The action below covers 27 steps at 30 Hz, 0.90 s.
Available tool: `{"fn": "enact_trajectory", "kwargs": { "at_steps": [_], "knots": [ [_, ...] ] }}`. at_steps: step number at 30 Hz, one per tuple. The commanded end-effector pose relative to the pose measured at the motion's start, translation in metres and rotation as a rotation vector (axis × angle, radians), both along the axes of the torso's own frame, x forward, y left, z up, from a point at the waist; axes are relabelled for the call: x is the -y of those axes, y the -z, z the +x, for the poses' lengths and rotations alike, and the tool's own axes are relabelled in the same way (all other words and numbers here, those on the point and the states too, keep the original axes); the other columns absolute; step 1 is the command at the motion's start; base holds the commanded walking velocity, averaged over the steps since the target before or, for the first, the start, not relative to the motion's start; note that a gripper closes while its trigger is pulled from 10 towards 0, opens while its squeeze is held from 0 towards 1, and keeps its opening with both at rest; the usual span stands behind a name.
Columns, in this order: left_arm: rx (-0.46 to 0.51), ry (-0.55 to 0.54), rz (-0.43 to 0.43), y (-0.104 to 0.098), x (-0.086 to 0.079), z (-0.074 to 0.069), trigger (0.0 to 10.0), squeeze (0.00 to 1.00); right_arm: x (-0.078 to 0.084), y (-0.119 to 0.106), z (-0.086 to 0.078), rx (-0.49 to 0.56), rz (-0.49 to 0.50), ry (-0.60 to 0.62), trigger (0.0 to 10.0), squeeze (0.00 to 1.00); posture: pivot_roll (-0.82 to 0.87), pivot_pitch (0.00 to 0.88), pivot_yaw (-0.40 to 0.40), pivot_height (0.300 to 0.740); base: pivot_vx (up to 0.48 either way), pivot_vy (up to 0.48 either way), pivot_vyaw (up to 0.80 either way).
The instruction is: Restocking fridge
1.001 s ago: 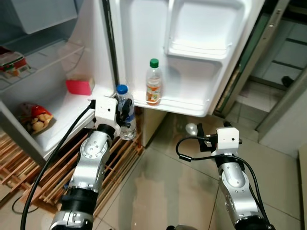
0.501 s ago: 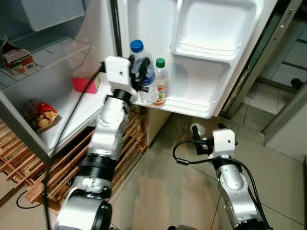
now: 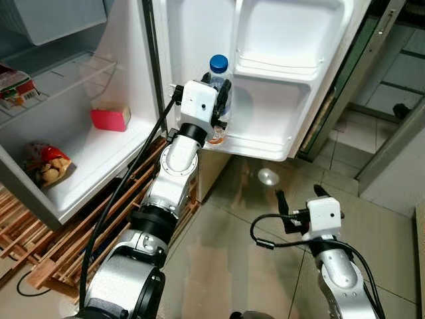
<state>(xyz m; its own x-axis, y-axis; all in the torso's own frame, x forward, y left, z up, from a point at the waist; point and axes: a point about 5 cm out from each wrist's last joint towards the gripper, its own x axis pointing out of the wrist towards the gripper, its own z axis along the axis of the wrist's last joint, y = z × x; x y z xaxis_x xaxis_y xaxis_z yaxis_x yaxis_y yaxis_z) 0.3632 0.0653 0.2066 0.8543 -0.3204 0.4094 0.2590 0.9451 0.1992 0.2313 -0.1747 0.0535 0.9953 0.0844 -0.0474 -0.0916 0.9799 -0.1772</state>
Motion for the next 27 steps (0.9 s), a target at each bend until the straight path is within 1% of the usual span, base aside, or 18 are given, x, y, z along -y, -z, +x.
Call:
{"fn": "enact_trajectory", "kwargs": {
  "at_steps": [1,2,3,6,9,13,16,17,18,19,20,22,23,24,25,27],
  "knots": [
    [0.062,0.000,-0.025,-0.014,0.000,0.000,10.0,0.00,0.000,-0.005,0.000,0.010,-0.004,-0.005,10.0,0.24,-0.23,0.000,-0.001,0.740,0.000,0.000,0.00],
    [0.062,0.000,-0.025,-0.014,0.000,0.000,10.0,0.00,0.000,-0.005,0.000,0.010,-0.004,-0.005,10.0,0.24,-0.23,0.000,-0.001,0.740,0.000,0.000,0.00],
    [0.051,0.001,-0.043,-0.012,0.000,0.001,10.0,0.00,0.000,-0.005,0.000,0.008,-0.002,-0.004,10.0,0.25,-0.23,0.000,-0.001,0.740,0.000,0.000,0.00],
    [0.030,0.006,-0.150,-0.011,0.003,0.003,10.0,0.00,-0.004,-0.006,-0.002,-0.003,0.002,-0.011,10.0,0.24,-0.23,0.000,0.000,0.740,0.000,0.000,0.00],
    [0.029,-0.033,-0.183,-0.013,0.001,0.005,10.0,0.00,-0.005,-0.007,-0.002,-0.006,0.002,-0.013,10.0,0.24,-0.23,0.000,0.004,0.740,0.000,0.000,0.00],
    [0.082,-0.073,-0.149,-0.017,-0.004,0.004,10.0,0.00,-0.005,-0.007,-0.003,-0.008,0.003,-0.008,10.0,0.25,-0.23,0.000,0.003,0.740,0.000,0.000,0.00],
    [0.101,-0.064,-0.113,-0.018,-0.004,0.004,10.0,0.00,-0.007,-0.006,-0.005,-0.013,0.006,-0.012,10.0,0.24,-0.24,0.000,0.009,0.740,0.000,0.000,0.00],
    [0.095,-0.053,-0.102,-0.016,-0.004,0.004,10.0,0.00,-0.008,-0.007,-0.005,-0.013,0.007,-0.015,10.0,0.25,-0.24,0.000,0.011,0.740,0.000,0.000,0.00],
    [0.052,-0.035,-0.097,-0.008,-0.009,0.003,10.0,0.00,-0.010,-0.012,-0.005,0.005,0.012,-0.020,10.0,0.24,-0.25,0.000,0.020,0.740,0.000,0.000,0.00],
    [0.035,-0.032,-0.103,-0.004,-0.013,0.001,10.0,0.00,-0.011,-0.015,-0.005,0.013,0.014,-0.021,10.0,0.24,-0.25,0.000,0.023,0.740,0.000,0.000,0.00],
    [-0.013,-0.023,-0.094,0.006,-0.020,-0.004,10.0,0.00,-0.010,-0.021,-0.008,0.032,0.023,-0.016,10.0,0.25,-0.25,0.000,0.031,0.740,0.000,0.000,0.00],
    [-0.089,0.018,-0.082,0.024,-0.032,-0.021,10.0,0.00,-0.009,-0.035,-0.017,0.067,0.033,-0.006,10.0,0.24,-0.25,0.000,0.034,0.740,0.000,0.000,0.00],
    [-0.102,0.021,-0.071,0.029,-0.040,-0.031,10.0,0.00,-0.008,-0.039,-0.023,0.078,0.035,0.001,10.0,0.24,-0.24,0.000,0.036,0.740,0.000,0.000,0.00],
    [-0.102,0.021,-0.071,0.029,-0.040,-0.031,10.0,0.00,-0.008,-0.039,-0.023,0.078,0.035,0.001,10.0,0.24,-0.24,0.000,0.036,0.740,0.000,0.000,0.00],
    [-0.110,0.023,-0.061,0.032,-0.044,-0.038,10.0,0.00,-0.007,-0.043,-0.027,0.085,0.037,0.006,10.0,0.24,-0.24,0.000,0.036,0.740,0.000,0.000,0.00],
    [-0.156,0.007,-0.047,0.040,-0.061,-0.064,10.0,0.00,0.002,-0.050,-0.036,0.099,0.030,0.059,10.0,0.24,-0.22,0.000,0.035,0.740,0.000,0.000,0.00]
  ]
}}
